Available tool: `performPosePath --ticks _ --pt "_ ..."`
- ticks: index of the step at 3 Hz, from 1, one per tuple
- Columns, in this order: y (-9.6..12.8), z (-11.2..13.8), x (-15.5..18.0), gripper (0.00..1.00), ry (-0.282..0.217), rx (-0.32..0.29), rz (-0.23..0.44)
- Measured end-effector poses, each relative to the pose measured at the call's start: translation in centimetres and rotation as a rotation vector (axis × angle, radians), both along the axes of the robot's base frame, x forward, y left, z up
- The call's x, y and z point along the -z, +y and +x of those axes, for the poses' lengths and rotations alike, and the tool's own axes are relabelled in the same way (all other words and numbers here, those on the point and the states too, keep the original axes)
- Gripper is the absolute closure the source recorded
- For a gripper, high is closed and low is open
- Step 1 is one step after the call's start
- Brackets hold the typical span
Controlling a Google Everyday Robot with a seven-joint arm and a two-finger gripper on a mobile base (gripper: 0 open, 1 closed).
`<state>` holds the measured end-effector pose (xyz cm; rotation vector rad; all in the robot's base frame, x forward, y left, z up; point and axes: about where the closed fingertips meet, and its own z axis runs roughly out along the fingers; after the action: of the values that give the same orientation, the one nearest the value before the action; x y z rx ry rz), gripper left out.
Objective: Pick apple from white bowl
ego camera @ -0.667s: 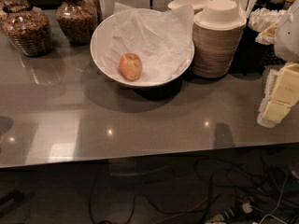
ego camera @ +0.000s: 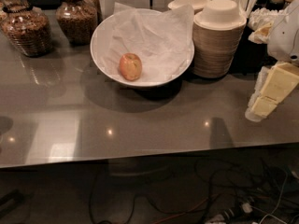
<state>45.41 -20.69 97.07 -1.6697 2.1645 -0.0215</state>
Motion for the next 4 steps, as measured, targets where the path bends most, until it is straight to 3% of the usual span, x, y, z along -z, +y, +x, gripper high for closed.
performPosePath --ticks 1,2,3,4 --pt "2.2 2.8 1.0 0.0 -0.054 -0.018 0.164" --pt "6.0 6.7 0.5 0.0 -0.119 -0.065 0.324" --pt "9.9 10.3 -0.9 0.0 -0.167 -0.132 0.411" --pt "14.0 13.3 -2.0 0.0 -0.193 -0.21 0.455"
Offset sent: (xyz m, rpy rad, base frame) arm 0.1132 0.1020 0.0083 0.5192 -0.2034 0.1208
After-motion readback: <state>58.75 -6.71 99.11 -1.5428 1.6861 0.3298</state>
